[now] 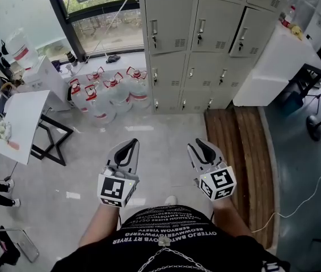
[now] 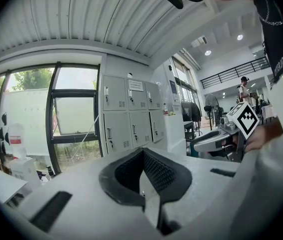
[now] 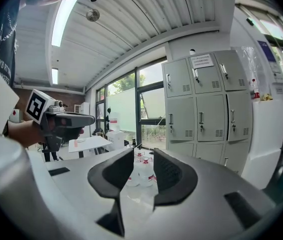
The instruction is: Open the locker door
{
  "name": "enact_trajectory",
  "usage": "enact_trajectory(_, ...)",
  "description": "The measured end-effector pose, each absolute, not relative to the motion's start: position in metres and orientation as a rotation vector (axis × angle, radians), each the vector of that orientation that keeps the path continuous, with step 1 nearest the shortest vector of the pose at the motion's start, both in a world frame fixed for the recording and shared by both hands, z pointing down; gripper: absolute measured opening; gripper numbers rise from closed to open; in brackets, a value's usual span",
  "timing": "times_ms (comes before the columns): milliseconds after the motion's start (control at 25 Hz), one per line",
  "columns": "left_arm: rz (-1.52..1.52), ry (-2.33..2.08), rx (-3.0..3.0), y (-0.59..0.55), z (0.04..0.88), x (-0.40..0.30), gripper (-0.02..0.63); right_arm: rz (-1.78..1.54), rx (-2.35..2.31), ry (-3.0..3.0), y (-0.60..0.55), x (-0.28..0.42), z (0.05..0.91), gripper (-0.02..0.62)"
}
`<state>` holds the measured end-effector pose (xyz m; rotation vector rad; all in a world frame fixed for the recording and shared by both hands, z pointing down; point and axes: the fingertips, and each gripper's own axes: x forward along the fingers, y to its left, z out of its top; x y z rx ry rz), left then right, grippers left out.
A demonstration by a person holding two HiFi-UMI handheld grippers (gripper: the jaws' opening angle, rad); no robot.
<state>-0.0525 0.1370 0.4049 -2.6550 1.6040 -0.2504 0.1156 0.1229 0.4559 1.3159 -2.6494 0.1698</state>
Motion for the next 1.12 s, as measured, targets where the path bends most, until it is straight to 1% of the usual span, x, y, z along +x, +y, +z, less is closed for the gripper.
enact_trajectory(280, -0.295, 1.595, -2.655, 0.136, 0.407, -0.028, -0.008, 0.191, 1.318, -2.674, 0.115, 0.139, 0.456, 0.101)
enact_trajectory(520, -0.303, 1.577, -2.648, 0.145, 0.402, -0.018, -0.008, 0.199, 1.309, -2.686, 0.127, 0.144, 0.456, 0.101)
enact_trajectory(1120, -0.305, 1.509, -2.693, 0.143, 0.406, -0.011, -0.008, 0.221, 1.362, -2.661, 0.129, 0.150, 0.464, 0.101)
